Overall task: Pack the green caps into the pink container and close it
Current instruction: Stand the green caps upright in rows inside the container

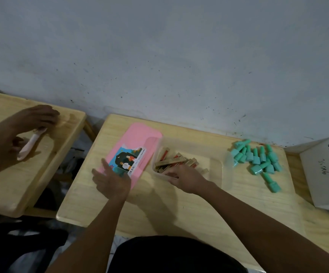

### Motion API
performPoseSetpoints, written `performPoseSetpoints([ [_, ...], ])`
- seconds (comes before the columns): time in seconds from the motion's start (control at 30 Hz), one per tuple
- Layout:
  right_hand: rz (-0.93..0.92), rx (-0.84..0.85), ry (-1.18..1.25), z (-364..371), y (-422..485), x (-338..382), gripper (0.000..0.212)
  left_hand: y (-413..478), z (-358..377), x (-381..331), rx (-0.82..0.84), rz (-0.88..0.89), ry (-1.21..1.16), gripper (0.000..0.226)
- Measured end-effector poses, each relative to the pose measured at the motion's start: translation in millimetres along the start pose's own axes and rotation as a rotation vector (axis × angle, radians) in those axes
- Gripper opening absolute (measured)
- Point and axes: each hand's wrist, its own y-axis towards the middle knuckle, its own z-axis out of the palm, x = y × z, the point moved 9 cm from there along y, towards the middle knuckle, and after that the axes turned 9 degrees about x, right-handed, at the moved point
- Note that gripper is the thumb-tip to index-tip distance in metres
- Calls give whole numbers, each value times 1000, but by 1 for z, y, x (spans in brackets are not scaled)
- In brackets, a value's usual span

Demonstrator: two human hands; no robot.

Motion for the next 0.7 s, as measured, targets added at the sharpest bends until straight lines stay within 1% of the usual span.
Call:
performPoseSetpoints([
  [0.07,-13,-5,-15,0,1,0,26,1,16,-17,86,222,253,71],
  [0.1,-19,-4,-24,0,0,0,27,1,24,-19,131,274,332,62],
  [0.17,-28,0,-36,-1,0,1,29,2,31,-18,185,277,371,56],
  [0.47,-55,17,-72,6,-5,-3,33,-4,27,-25,164,241,425,53],
  [0.53,-60,40,-52,7,-8,-1,33,0,21,-33,152,215,346,50],
  [0.57,-56,38,-35,5,-11,0,32,1,17,-40,143,228,250,51],
  [0.6,-36,-5,-12,1,-14,-3,32,0,15,-53,142,277,116,52],
  [0.63,11,-102,19,-7,-20,-9,32,-3,15,-66,171,330,-17,51],
  [0.7,159,-414,100,-31,-40,-32,30,-13,26,-95,316,392,-166,45],
])
